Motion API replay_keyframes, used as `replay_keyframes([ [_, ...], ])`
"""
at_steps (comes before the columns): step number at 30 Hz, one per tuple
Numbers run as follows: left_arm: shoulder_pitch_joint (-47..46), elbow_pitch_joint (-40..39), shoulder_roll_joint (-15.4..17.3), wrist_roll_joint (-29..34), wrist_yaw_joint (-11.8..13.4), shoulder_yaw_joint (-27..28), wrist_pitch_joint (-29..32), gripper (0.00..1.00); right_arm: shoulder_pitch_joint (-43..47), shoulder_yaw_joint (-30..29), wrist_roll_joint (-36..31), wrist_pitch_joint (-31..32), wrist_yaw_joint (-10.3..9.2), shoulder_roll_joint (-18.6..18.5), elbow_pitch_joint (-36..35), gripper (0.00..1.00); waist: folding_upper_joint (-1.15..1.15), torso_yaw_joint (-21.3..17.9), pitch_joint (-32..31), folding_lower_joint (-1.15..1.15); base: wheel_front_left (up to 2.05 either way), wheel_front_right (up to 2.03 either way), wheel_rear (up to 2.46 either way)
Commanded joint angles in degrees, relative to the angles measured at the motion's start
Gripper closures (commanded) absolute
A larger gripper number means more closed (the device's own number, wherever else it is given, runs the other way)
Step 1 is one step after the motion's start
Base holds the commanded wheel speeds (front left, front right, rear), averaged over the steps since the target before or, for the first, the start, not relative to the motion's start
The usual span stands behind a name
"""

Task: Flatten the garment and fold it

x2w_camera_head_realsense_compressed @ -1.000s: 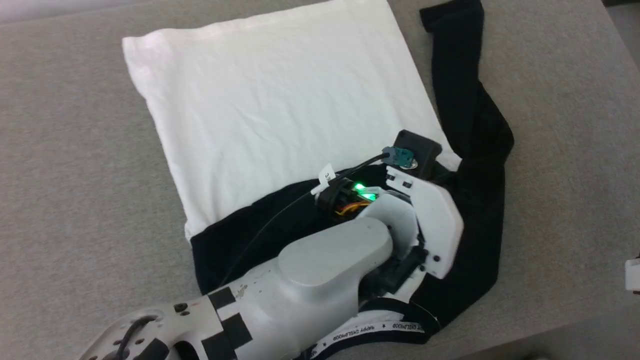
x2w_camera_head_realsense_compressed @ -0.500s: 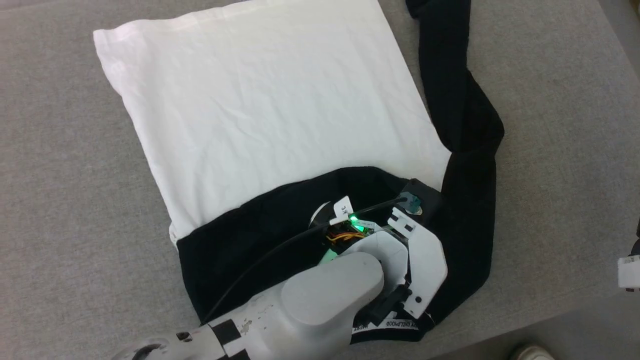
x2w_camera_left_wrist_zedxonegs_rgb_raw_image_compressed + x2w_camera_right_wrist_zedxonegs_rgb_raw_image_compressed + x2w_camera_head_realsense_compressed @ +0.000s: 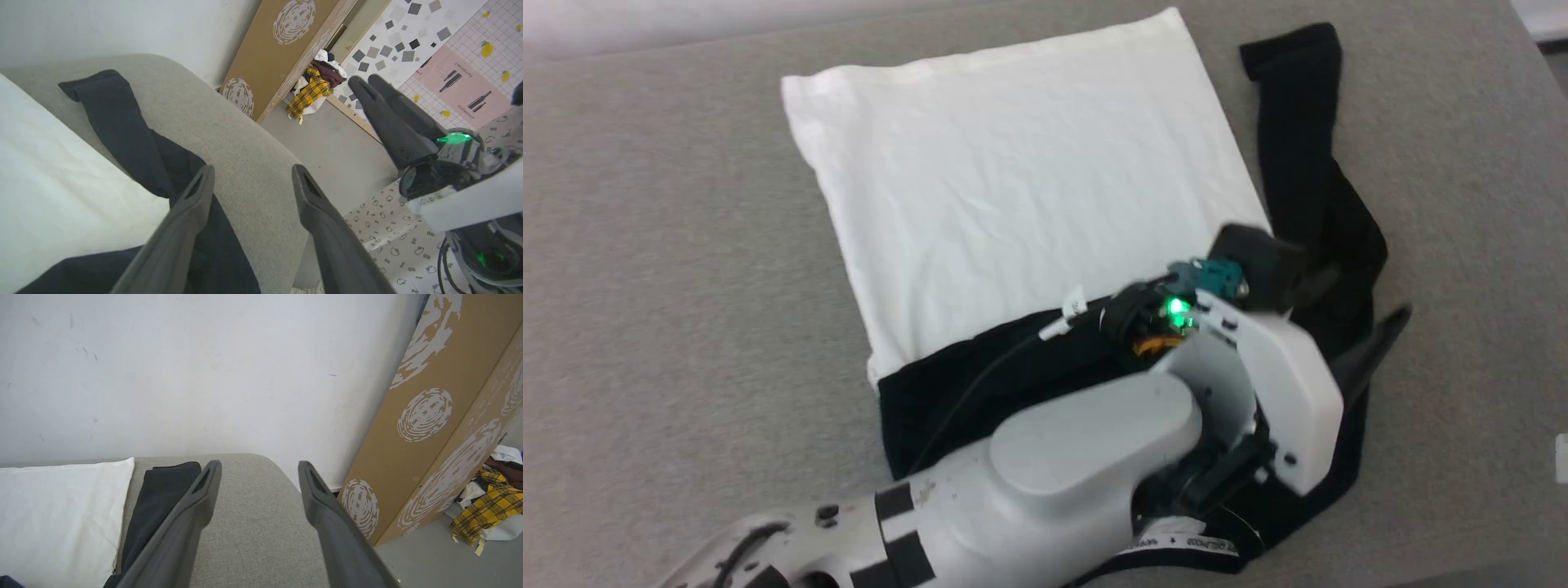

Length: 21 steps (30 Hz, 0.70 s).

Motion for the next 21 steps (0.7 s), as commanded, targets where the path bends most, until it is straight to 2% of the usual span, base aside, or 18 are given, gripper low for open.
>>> replay_keyframes([
  [1, -1.2, -0.5, 0.2, -0.1, 0.1, 0.7, -1.5, 0.00, 0.6, 0.0, -0.4, 0.4, -0.11, 0.2, -0.6, 0.00, 0.00, 2.7, -2.5, 0.01, 0.00, 0.00, 0.00],
  [4, -2.3, -1.1, 0.3, 0.5, 1.0, 3.2, -6.4, 0.00, 1.3, -0.2, -0.5, 1.0, -0.11, 0.2, -1.4, 0.00, 0.00, 4.2, -3.8, 0.01, 0.00, 0.00, 0.00],
  [6, -2.4, -1.8, 2.3, 2.1, 1.6, 4.5, -9.4, 0.00, 1.7, -0.1, -0.5, 1.3, -0.11, 0.2, -1.7, 0.00, 0.00, 4.9, -4.8, 0.01, 0.00, 0.00, 0.00],
  [8, -1.5, -3.7, 5.9, 3.4, 2.6, 6.1, -12.3, 0.00, 2.2, 0.1, -0.5, 1.7, -0.11, 0.2, -2.0, 0.00, 0.00, 5.4, -5.7, 0.01, 0.00, 0.00, 0.00],
  [11, 1.2, -8.3, 13.1, 6.3, 5.3, 8.3, -15.1, 0.00, 2.9, 0.4, -0.5, 2.1, -0.11, 0.2, -2.2, 0.00, 0.00, 6.2, -7.1, 0.01, 0.00, 0.00, 0.00],
  [16, 9.2, -18.6, 26.4, 13.3, 13.6, 13.3, -16.8, 0.00, 4.5, 0.9, 0.0, 2.7, -0.11, 0.2, -2.4, 0.00, 0.00, 7.5, -9.0, 0.01, 0.00, 0.00, 0.00],
  [19, 17.2, -26.3, 30.8, 16.0, 18.0, 20.7, -16.9, 0.00, 5.4, 1.0, 0.2, 2.9, -0.11, 0.2, -2.4, 0.00, 0.00, 8.4, -9.7, 0.01, 0.00, 0.00, 0.00],
  [21, 23.4, -30.8, 32.2, 18.4, 19.1, 26.5, -17.0, 0.00, 6.0, 1.1, 0.4, 3.0, -0.11, 0.2, -2.4, 0.00, 0.00, 9.1, -10.0, 0.01, 0.00, 0.00, 0.00],
])
